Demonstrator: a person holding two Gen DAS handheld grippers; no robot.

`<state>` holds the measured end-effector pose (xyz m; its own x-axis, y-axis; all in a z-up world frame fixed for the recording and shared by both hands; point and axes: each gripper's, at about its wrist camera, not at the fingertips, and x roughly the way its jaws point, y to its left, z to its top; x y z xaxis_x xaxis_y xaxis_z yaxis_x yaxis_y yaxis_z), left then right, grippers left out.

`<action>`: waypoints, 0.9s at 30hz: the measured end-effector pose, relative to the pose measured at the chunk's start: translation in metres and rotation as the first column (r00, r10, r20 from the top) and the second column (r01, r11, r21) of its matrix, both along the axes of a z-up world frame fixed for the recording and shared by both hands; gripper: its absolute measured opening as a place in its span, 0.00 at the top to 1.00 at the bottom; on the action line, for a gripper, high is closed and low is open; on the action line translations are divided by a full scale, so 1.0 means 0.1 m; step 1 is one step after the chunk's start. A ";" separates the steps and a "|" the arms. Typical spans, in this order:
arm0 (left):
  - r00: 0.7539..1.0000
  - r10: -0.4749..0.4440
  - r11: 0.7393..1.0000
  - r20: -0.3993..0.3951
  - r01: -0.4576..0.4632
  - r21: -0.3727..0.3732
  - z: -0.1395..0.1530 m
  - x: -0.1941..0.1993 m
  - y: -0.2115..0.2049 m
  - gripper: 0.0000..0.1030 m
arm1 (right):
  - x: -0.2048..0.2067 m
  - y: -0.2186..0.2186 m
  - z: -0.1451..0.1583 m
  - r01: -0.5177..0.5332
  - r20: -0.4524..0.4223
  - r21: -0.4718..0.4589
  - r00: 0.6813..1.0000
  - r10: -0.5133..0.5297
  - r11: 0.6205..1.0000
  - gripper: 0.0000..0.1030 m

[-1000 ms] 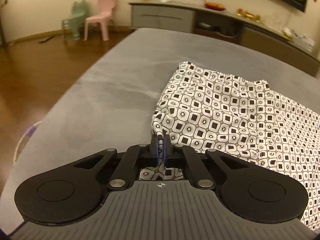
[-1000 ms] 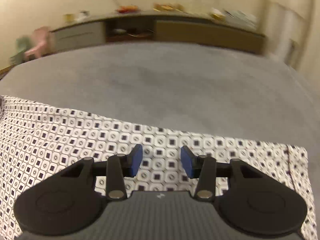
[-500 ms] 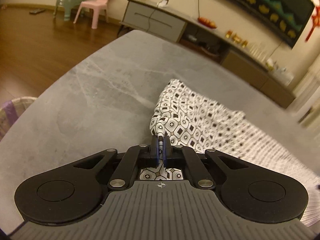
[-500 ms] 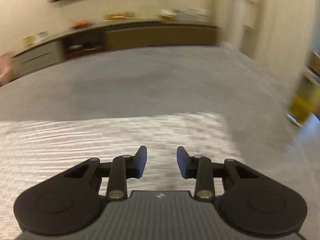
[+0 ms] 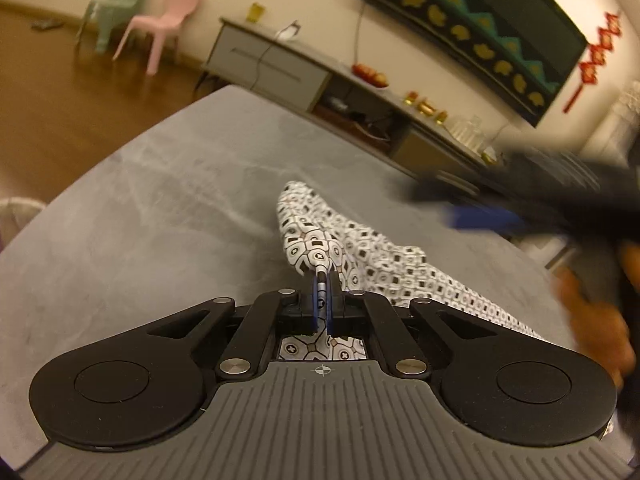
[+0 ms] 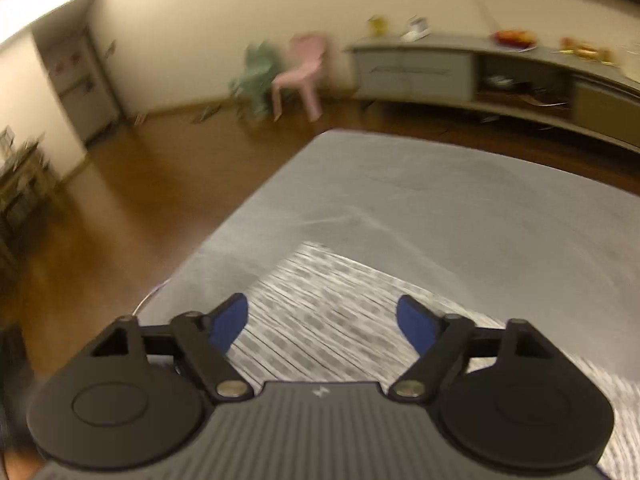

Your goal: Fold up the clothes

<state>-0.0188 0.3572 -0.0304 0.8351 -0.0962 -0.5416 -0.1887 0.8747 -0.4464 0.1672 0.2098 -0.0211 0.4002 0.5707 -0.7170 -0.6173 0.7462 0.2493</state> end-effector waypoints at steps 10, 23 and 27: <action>0.994 -0.098 0.994 0.051 0.095 0.049 0.09 -0.07 -0.14 1.00 | 0.15 0.84 -0.47 -0.091 -0.160 -0.286 0.986 0.046 0.954 0.88; 0.924 -0.244 0.902 0.293 0.328 -0.281 0.23 -0.17 0.19 1.00 | -0.26 -1.62 0.30 0.201 -0.161 0.169 0.972 -0.174 0.965 0.93; 0.902 -0.382 0.896 0.200 0.414 -0.158 0.17 0.06 -0.26 1.00 | -0.27 -2.35 -0.14 0.317 -0.220 0.150 0.934 -0.281 0.937 0.92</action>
